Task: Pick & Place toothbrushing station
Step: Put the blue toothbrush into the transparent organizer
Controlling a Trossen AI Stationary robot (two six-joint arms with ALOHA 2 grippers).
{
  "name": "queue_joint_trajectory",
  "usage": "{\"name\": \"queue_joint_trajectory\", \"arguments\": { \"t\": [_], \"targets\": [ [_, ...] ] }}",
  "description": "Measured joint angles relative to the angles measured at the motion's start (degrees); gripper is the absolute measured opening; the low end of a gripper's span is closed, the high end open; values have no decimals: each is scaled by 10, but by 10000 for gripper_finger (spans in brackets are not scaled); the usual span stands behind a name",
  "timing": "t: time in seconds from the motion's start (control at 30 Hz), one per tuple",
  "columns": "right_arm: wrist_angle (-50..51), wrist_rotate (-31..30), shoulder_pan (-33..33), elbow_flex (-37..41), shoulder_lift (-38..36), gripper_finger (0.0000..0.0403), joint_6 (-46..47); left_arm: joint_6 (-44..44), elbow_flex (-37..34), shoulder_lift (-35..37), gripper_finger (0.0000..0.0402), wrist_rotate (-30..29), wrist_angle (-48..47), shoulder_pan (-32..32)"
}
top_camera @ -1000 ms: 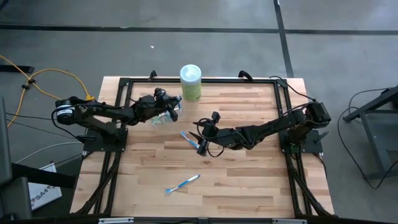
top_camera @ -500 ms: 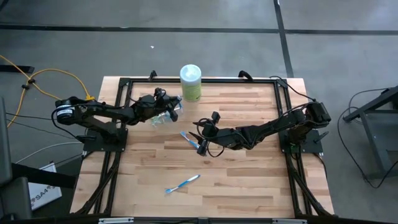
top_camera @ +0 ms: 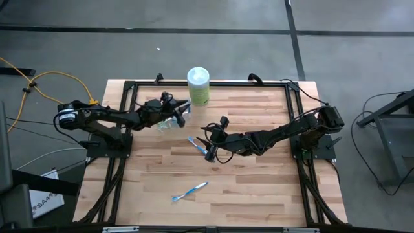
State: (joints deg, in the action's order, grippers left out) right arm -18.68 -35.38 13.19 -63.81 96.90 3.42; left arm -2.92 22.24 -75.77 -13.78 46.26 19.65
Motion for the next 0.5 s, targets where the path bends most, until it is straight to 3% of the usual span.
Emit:
{"name": "queue_joint_trajectory", "arguments": {
  "t": [0.5],
  "targets": [
    [9,0,0,0,0,190,18,8,0,31,102,-12,-1,-103]
  ]
}}
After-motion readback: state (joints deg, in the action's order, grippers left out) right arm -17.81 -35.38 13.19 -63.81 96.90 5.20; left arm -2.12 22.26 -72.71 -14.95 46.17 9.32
